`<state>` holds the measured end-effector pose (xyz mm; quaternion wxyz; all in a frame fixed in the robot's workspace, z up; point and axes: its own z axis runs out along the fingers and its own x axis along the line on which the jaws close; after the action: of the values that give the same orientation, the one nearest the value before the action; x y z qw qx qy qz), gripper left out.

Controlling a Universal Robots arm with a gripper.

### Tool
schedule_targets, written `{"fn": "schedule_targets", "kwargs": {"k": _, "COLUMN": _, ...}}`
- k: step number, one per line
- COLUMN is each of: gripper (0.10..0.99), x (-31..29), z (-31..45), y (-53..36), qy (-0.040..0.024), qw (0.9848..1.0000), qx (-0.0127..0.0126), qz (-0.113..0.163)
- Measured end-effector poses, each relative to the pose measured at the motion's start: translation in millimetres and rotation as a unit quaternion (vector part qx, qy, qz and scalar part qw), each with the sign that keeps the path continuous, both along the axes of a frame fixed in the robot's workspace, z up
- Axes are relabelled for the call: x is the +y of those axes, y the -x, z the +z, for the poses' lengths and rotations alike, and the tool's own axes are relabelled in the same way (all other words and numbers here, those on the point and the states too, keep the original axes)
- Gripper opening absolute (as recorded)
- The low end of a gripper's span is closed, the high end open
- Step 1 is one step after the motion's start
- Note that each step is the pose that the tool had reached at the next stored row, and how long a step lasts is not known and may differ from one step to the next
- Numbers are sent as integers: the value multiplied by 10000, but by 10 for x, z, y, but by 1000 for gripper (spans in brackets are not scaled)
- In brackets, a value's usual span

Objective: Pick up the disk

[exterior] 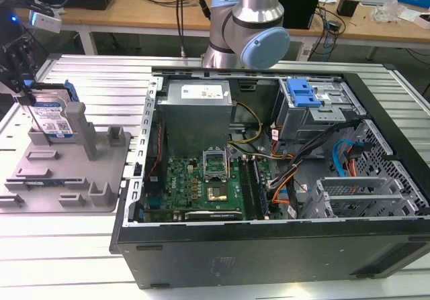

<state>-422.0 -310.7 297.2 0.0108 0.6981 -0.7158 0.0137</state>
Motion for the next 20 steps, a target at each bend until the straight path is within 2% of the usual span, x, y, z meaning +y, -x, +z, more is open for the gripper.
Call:
{"fn": "schedule_targets", "kwargs": {"k": 5, "gripper": 369, "x": -16, "z": -1, "y": 0, "qy": -48, "qw": 10000, "qx": -1, "qz": -1}}
{"fn": "schedule_targets", "kwargs": {"k": 9, "gripper": 369, "x": -28, "z": 4, "y": 0, "qy": -50, "qw": 10000, "qx": -1, "qz": -1}}
{"fn": "schedule_targets", "kwargs": {"k": 14, "gripper": 369, "x": -29, "z": 107, "y": -1, "qy": -50, "qw": 10000, "qx": -1, "qz": -1}}
{"fn": "schedule_targets", "kwargs": {"k": 20, "gripper": 369, "x": -29, "z": 318, "y": 0, "qy": -50, "qw": 10000, "qx": -1, "qz": -1}}
